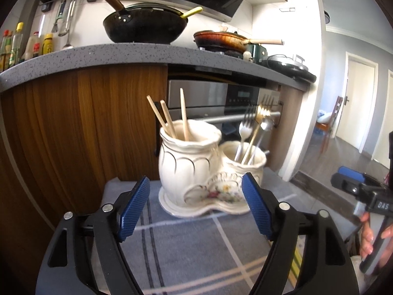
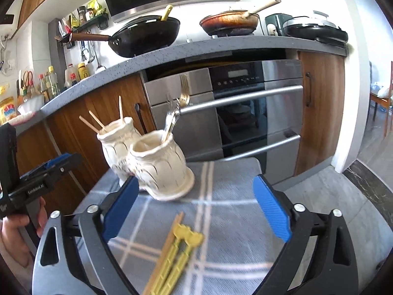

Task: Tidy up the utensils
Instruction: 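Move both tools back down to the remaining utensils on the cloth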

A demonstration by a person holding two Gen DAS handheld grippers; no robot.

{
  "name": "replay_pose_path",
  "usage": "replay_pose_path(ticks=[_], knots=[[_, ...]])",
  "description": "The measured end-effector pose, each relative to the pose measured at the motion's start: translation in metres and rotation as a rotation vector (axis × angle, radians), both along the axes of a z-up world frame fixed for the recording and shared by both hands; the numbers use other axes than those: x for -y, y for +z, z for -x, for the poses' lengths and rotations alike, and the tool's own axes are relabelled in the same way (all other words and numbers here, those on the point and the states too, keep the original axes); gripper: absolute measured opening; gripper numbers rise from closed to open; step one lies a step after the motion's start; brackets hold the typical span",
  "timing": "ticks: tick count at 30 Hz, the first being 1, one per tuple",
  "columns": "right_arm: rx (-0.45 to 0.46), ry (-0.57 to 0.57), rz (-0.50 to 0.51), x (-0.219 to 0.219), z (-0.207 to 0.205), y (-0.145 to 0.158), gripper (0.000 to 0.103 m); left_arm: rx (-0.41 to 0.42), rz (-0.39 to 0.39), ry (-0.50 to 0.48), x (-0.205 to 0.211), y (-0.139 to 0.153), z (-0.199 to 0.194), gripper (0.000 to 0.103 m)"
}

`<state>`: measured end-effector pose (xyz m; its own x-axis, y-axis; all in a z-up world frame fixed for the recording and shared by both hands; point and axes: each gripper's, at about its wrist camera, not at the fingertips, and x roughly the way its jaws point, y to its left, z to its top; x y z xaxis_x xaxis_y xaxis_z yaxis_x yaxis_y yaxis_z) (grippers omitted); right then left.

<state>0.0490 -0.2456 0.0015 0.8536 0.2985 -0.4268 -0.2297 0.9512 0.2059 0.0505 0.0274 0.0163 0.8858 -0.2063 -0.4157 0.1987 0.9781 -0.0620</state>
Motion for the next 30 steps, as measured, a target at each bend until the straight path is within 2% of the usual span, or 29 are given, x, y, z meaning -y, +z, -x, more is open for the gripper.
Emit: replay_pose_path(ticks=[3,5,6,12,19,24,30], knots=[[0.006,-0.011,0.019,0.007,0.012,-0.003,0.097,-0.012,-0.022,0.008,0.007,-0.003,0.004,0.080],[-0.019,-0.016,0.027,0.011,0.015,-0.008,0.097,-0.034,-0.016,0.007,0.011,-0.006,0.006,0.089],[-0.034,-0.015,0.026,0.013,0.015,-0.010,0.097,-0.043,-0.011,0.006,0.013,-0.007,0.008,0.090],[-0.101,-0.016,0.051,0.022,0.022,-0.028,0.097,-0.114,-0.026,-0.036,0.031,-0.021,0.013,0.090],[-0.177,-0.023,0.086,0.032,0.027,-0.056,0.097,-0.241,-0.046,-0.098,0.057,-0.053,0.009,0.090],[-0.201,-0.025,0.086,0.039,0.028,-0.066,0.097,-0.343,-0.094,-0.142,0.080,-0.079,0.006,0.090],[-0.212,-0.026,0.075,0.043,0.027,-0.069,0.097,-0.407,-0.136,-0.158,0.099,-0.096,0.004,0.089]])
